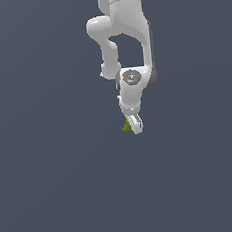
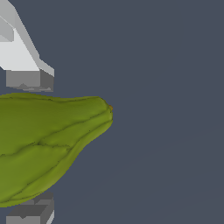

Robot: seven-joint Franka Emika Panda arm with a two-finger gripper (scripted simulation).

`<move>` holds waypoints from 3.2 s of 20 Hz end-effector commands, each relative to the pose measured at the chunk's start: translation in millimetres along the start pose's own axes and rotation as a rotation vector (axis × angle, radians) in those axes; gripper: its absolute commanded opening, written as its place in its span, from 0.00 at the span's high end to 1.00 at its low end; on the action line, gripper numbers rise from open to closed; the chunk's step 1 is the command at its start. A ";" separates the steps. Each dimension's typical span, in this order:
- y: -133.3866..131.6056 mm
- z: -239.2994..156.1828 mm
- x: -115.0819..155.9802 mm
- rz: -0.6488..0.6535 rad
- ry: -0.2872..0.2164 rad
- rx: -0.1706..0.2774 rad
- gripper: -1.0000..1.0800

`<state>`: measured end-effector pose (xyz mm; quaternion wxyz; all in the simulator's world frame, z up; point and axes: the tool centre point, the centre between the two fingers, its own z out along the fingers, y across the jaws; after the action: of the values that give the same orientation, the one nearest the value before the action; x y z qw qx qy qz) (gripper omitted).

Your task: Pick up the object and move it to a goal position.

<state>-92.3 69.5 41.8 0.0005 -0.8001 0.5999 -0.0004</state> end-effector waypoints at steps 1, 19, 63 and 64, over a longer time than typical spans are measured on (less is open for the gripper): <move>0.5 1.1 0.0 0.000 0.000 -0.001 1.00; 3.3 -28.9 7.9 0.000 -0.001 0.001 1.00; 39.8 -432.5 120.5 0.001 0.000 -0.001 1.00; 39.8 -437.9 121.9 0.001 0.000 -0.001 1.00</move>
<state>-97.2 -56.5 469.6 -0.0003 -0.7996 0.6005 0.0002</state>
